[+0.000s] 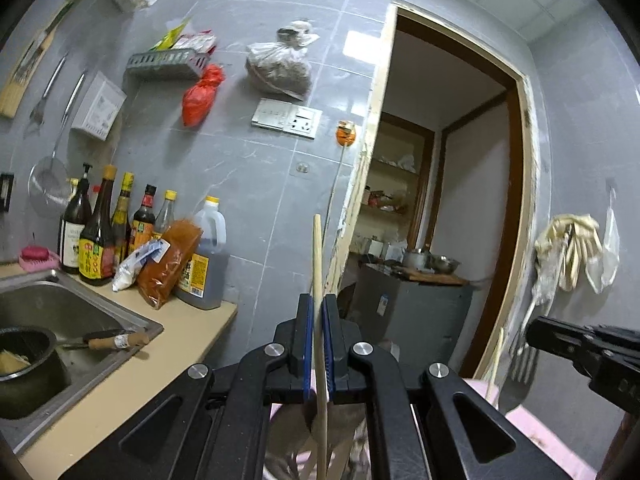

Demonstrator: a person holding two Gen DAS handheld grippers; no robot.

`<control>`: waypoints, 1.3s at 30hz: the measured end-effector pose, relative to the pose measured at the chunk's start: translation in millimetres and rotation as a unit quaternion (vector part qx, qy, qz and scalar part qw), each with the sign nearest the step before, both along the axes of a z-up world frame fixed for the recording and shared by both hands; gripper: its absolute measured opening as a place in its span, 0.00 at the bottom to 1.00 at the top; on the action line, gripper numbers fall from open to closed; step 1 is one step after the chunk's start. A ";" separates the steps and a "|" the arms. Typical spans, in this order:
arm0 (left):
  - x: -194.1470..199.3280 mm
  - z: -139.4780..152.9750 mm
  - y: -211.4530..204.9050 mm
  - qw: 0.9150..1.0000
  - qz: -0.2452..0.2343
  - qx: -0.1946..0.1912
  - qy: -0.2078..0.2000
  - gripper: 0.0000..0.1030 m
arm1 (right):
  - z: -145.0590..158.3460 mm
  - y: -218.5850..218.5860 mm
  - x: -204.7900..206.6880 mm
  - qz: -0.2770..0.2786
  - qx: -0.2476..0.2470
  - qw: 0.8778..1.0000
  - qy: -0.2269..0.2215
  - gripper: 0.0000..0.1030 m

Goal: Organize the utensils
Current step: 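Lower both utensils into the caddy and open both tools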

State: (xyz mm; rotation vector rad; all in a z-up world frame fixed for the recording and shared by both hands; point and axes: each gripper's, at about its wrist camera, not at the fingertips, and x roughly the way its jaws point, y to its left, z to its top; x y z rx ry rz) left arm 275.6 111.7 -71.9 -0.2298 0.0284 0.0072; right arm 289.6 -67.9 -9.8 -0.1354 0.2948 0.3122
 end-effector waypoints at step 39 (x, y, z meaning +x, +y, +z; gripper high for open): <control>-58.4 51.8 -19.7 0.977 -0.098 0.011 0.187 0.60 | 16.5 -78.5 -58.3 -0.062 0.138 0.987 0.054 0.46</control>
